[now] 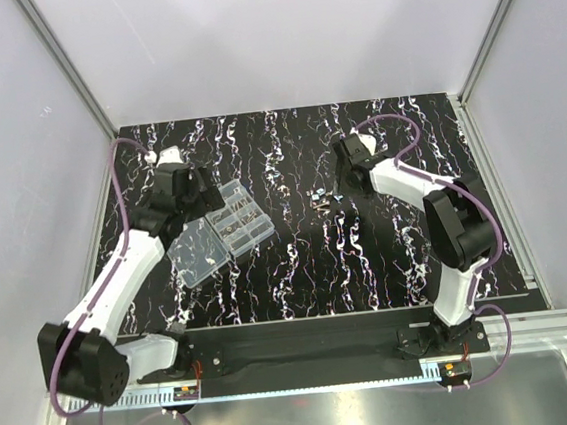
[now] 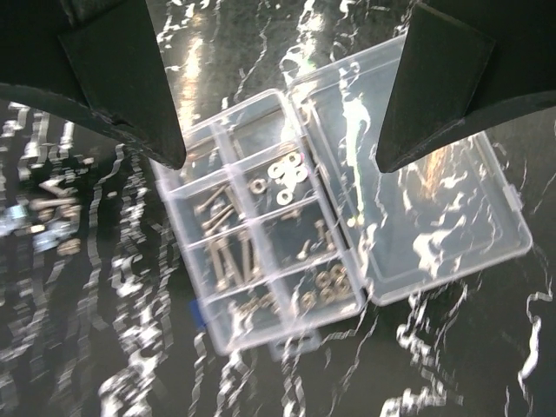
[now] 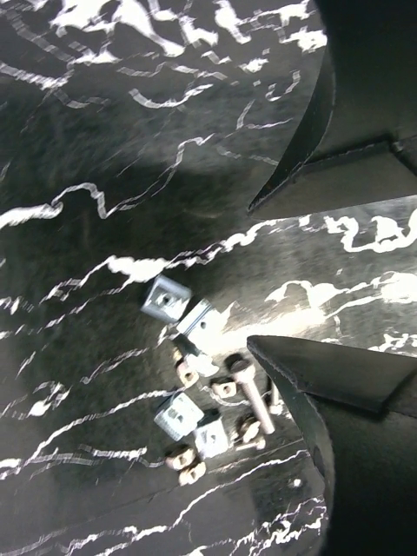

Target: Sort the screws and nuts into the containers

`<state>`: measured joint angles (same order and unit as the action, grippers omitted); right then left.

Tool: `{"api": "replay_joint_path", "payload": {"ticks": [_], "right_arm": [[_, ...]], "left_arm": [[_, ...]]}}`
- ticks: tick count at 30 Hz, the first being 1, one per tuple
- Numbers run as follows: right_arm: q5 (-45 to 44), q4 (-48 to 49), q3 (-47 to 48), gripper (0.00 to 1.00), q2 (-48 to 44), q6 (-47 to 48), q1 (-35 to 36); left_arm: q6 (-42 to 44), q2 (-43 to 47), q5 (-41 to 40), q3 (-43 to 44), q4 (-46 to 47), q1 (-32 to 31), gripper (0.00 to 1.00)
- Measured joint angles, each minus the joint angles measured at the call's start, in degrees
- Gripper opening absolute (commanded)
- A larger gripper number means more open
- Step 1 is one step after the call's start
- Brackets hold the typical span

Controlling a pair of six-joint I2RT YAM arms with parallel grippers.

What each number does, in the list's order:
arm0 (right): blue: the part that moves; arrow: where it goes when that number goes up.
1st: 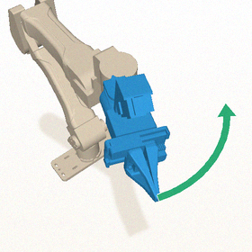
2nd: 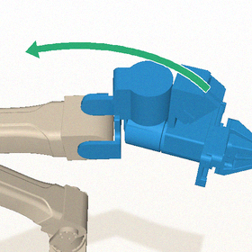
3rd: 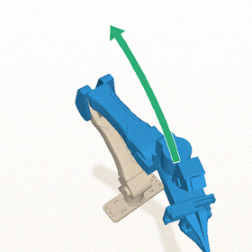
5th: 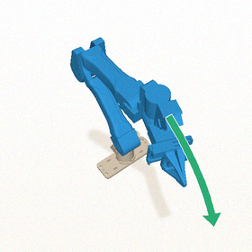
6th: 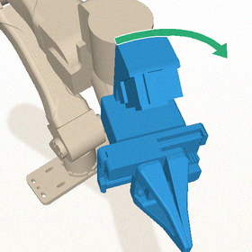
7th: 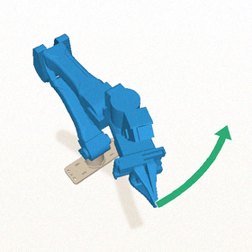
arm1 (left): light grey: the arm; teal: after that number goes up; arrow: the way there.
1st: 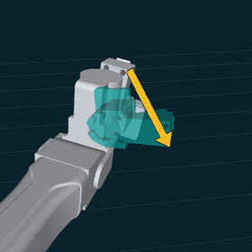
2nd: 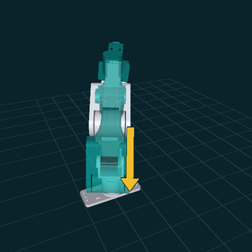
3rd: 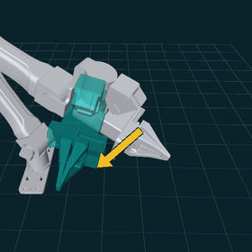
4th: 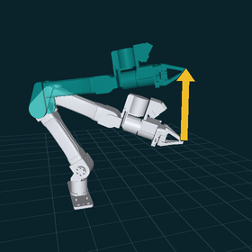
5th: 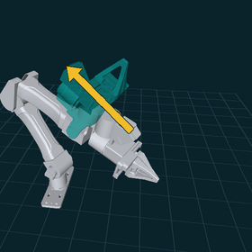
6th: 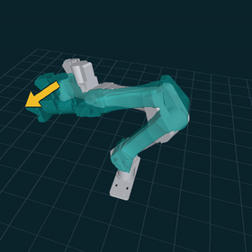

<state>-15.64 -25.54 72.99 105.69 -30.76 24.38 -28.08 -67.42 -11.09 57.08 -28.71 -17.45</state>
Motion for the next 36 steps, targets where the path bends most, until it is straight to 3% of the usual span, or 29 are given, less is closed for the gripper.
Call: {"api": "replay_joint_path", "payload": {"ticks": [5,8,13,29,36], "right_arm": [[0.1,3.1,0.9,0.62,1.6,2.8,0.0],[-1.2,1.7,4.4,0.55,4.0,2.7,-0.1],[-4.4,-2.0,10.4,0.55,7.6,-0.8,-0.7],[-3.3,-7.4,12.9,0.53,13.6,-9.9,-1.0],[-3.4,-7.7,15.0,0.45,15.2,-10.2,-1.0]], "left_arm": [[0.2,-3.8,-0.4,0.3,-2.4,0.0,0.99],[0.7,-4.4,-1.2,1.3,-3.8,0.0,0.99],[1.1,-4.4,-1.7,2.1,-3.7,0.0,0.99],[1.4,-4.1,-1.3,2.1,-3.7,1.0,0.99],[1.8,-3.4,-1.3,2.1,-3.3,1.5,0.99]]}}
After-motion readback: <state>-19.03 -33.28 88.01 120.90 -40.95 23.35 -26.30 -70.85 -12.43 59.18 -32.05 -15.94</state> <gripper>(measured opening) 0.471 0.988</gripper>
